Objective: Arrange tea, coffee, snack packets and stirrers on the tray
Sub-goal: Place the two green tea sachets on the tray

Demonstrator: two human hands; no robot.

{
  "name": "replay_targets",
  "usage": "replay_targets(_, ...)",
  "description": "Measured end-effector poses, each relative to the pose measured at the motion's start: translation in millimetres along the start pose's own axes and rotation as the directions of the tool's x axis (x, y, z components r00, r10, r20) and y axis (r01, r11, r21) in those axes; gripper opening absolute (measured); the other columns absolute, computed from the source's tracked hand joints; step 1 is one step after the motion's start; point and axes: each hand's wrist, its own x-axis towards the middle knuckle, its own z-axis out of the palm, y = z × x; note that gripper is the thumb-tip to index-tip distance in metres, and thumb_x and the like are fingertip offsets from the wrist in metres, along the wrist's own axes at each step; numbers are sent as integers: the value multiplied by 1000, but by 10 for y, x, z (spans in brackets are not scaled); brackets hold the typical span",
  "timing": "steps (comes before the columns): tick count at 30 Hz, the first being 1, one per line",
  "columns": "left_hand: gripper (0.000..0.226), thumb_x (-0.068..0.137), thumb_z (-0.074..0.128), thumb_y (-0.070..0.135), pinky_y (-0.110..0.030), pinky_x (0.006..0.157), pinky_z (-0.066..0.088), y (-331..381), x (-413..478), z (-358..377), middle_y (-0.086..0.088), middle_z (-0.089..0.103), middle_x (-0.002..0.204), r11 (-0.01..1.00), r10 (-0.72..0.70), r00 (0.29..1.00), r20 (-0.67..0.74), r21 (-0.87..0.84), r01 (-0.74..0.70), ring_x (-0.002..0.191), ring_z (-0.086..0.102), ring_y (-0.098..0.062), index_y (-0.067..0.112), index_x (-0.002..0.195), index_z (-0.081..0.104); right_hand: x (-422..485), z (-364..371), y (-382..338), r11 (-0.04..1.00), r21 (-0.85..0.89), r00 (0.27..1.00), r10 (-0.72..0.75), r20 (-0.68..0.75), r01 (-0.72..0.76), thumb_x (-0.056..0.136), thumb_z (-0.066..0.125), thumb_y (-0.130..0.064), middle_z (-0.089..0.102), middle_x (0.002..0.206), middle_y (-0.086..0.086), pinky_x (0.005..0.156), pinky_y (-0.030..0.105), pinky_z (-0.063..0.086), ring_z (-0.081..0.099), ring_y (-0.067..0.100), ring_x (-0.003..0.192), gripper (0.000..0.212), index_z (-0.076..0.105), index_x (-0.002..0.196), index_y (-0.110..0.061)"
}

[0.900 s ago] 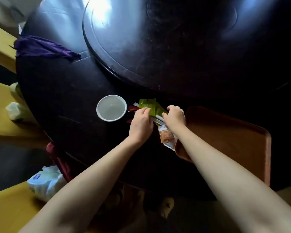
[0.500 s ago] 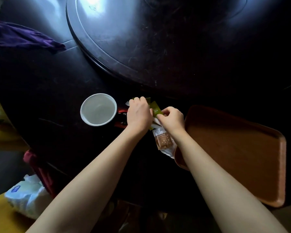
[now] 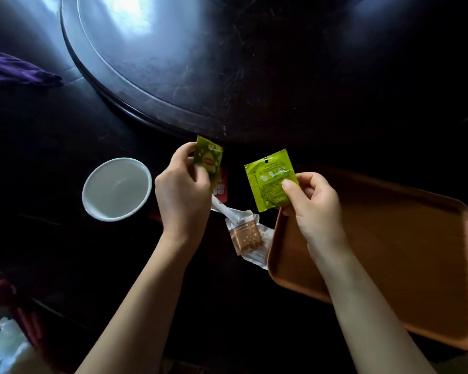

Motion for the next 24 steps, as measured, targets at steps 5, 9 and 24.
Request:
replay_targets(5,28,81,56,-1,-39,78,57,177,-316,160,-12,72,96,735,-334,888,315,-503,454,88,69,-24,9,106,63,-196,-102,-34,884,-316,882,-419,-215,343,80,60,-19,54,72,-12,65,5,39,53,-3,68,8,53,82,-17)
replay_targets(9,23,83,54,-1,-22,58,54,313,-560,349,-7,74,81,470,-379,753,538,-589,657,72,70,-17,11,96,67,-291,-30,127,726,-511,821,-567,-66,461,80,62,-15,64,96,8,83,27,46,58,22,91,12,58,86,-6)
replay_targets(24,35,67,61,9,-24,62,57,347,-798,566,-9,74,82,357,-255,690,677,-597,718,75,71,-17,2,101,64,-231,-463,407,995,-75,990,-68,-124,59,73,73,-15,58,98,-11,71,6,46,57,-8,86,42,47,102,-29)
